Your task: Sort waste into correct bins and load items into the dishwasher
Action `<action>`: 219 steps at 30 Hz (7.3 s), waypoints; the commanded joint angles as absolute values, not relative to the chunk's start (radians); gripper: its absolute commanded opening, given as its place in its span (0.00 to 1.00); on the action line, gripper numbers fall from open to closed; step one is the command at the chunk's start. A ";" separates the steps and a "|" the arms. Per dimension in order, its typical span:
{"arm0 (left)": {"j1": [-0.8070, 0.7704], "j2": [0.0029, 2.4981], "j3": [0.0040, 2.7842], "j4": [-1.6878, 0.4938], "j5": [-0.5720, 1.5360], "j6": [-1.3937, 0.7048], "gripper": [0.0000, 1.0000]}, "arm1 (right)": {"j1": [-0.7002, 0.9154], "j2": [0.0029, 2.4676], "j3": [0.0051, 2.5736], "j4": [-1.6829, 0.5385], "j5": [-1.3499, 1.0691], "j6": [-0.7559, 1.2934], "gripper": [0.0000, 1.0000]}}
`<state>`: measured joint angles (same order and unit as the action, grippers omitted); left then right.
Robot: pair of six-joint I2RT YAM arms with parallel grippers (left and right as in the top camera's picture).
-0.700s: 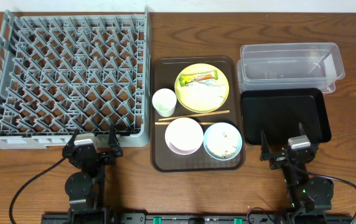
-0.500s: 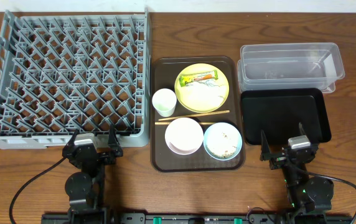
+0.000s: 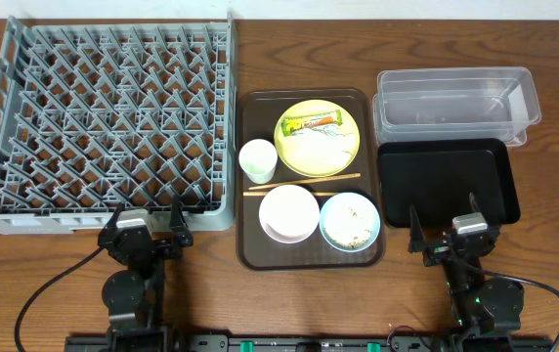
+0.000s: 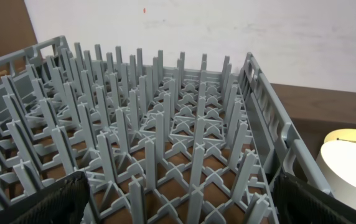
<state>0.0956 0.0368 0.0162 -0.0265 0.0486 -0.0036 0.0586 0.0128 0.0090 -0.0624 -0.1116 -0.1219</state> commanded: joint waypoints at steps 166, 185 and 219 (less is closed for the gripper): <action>0.094 0.037 0.004 -0.070 0.033 -0.009 0.95 | 0.429 2.233 2.001 -0.981 -0.108 -0.235 0.01; 0.094 0.037 0.004 -0.070 0.033 -0.009 0.95 | 0.105 1.943 1.963 -1.024 0.311 0.751 0.02; 0.094 0.037 0.004 -0.070 0.033 -0.009 0.95 | -0.004 1.888 1.637 -0.695 0.221 0.849 0.99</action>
